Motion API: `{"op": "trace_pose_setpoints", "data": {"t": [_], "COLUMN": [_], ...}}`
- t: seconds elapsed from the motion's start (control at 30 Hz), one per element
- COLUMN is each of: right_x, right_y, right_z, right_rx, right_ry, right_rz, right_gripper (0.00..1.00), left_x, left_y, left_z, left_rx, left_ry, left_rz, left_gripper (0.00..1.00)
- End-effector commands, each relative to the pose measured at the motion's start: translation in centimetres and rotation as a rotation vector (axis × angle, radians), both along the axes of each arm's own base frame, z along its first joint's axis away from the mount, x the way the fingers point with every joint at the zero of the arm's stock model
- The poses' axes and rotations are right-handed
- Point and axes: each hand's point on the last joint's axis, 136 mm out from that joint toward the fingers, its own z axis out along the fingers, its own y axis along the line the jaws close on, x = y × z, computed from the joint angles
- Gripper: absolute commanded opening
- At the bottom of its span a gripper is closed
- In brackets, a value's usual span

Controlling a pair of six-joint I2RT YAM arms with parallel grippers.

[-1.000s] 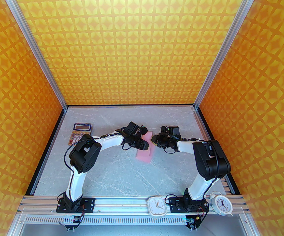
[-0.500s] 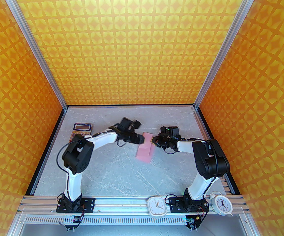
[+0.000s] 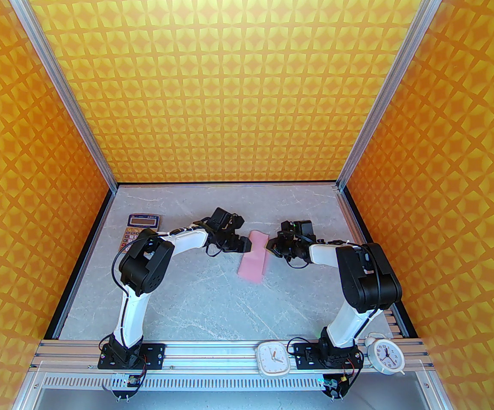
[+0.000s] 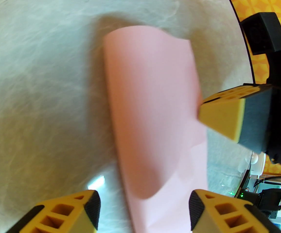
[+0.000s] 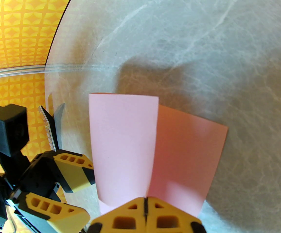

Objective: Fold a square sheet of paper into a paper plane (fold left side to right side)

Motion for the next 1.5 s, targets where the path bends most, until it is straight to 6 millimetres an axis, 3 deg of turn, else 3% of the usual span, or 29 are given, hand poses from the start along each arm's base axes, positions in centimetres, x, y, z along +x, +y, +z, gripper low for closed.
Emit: {"op": "trace_pose_setpoints", "data": {"t": [0.0,0.13,0.2,0.3,0.33,0.4,0.47,0.6,1.0,1.2,1.47], "right_x": [0.0,-0.3,-0.3,-0.5,-0.5,-0.7,-0.8,-1.0,-2.8,-3.5,-3.6], "right_y": [-0.6,-0.7,-0.7,-0.8,-0.8,-1.0,-1.2,-2.3,-5.1,-4.9,-4.9], "right_z": [0.8,0.8,0.8,1.0,1.0,1.1,1.5,2.3,3.7,3.3,3.3], "right_rx": [-0.026,-0.029,-0.03,-0.032,-0.036,-0.047,-0.061,-0.088,-0.189,-0.171,-0.167], "right_ry": [-0.03,-0.032,-0.034,-0.037,-0.04,-0.039,-0.045,-0.062,-0.084,-0.072,-0.074], "right_rz": [-0.002,-0.001,0.001,0.003,0.002,0.001,-0.007,-0.049,-0.162,-0.164,-0.163], "right_gripper": [0.0,0.0,0.0,0.0,0.03,0.23,0.35,0.4,0.39,0.32,0.33], "left_x": [-0.9,-0.5,-1.8,-2.1,-1.9,-1.7,-1.8,-2.1,-3.4,-3.9,-4.1], "left_y": [-1.0,-0.9,-1.5,-1.3,-1.5,-1.8,-1.8,-1.8,-1.7,-1.6,-1.5], "left_z": [-1.2,-1.6,-2.5,-3.2,-2.9,-2.6,-2.8,-3.1,-4.4,-5.1,-5.5], "left_rx": [0.006,0.037,0.079,0.113,0.116,0.132,0.158,0.211,0.307,0.343,0.374], "left_ry": [0.043,0.036,0.035,0.037,0.025,0.0,-0.014,-0.048,-0.062,-0.057,-0.053], "left_rz": [-0.028,-0.019,-0.046,-0.046,-0.045,-0.046,-0.049,-0.061,-0.088,-0.098,-0.116], "left_gripper": [0.59,0.53,0.49,0.46,0.43,0.42,0.41,0.41,0.43,0.44,0.46]}}
